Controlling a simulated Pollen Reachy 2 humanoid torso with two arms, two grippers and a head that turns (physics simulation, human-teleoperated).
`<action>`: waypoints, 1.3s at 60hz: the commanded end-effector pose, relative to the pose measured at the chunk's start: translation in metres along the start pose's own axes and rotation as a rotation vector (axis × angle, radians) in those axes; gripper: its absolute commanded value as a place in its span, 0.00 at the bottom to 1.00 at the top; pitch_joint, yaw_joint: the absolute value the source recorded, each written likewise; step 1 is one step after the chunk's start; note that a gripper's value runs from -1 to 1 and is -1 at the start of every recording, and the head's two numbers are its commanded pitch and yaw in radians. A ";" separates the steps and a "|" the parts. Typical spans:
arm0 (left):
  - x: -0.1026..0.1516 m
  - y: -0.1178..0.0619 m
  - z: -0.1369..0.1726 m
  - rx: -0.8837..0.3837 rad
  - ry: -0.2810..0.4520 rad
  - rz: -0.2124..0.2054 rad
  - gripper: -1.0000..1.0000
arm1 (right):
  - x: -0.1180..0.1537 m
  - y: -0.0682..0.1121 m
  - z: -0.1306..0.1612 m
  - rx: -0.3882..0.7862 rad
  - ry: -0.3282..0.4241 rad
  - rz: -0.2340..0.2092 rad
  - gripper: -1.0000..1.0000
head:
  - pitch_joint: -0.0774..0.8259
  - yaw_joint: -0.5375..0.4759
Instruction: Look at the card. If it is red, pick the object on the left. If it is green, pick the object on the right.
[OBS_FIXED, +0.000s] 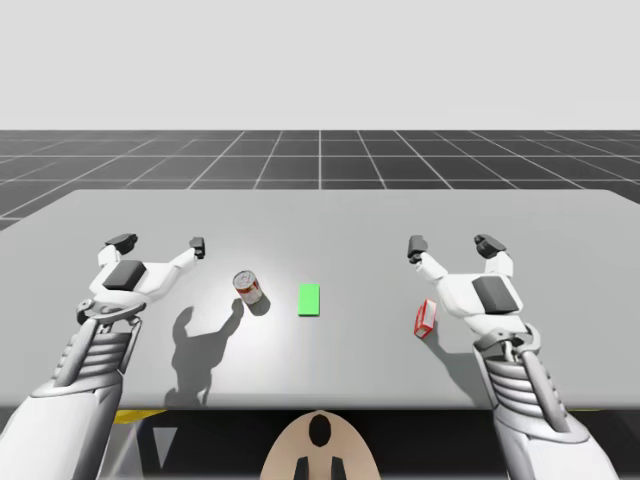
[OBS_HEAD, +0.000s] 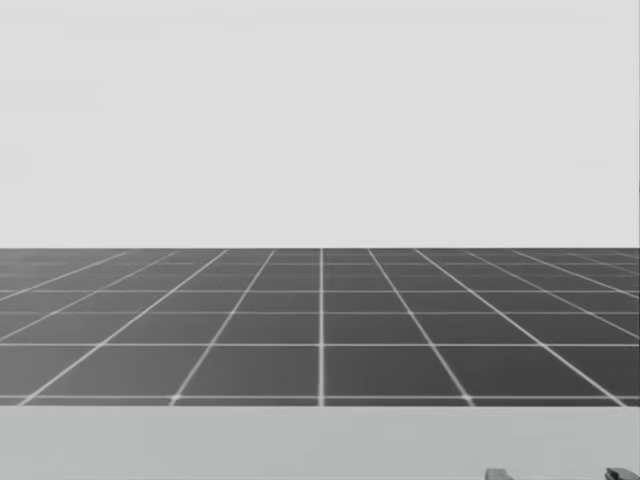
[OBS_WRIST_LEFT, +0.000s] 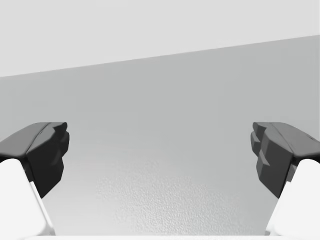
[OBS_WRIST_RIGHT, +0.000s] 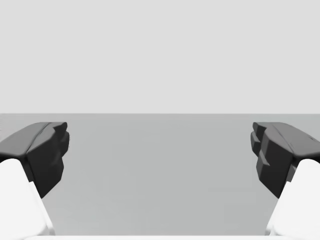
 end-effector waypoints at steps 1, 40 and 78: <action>0.000 0.000 0.000 0.001 0.000 -0.003 0.00 | -0.001 0.004 0.004 -0.007 0.009 -0.046 0.00 | 0.05 0.53; -0.001 -0.001 0.000 -0.001 -0.004 -0.017 0.00 | -0.003 0.003 0.000 0.001 0.008 0.007 0.00 | 0.63 0.52; 0.002 -0.001 0.002 0.000 -0.010 -0.015 0.00 | -0.003 0.003 0.000 0.007 0.014 0.008 0.00 | 0.87 0.59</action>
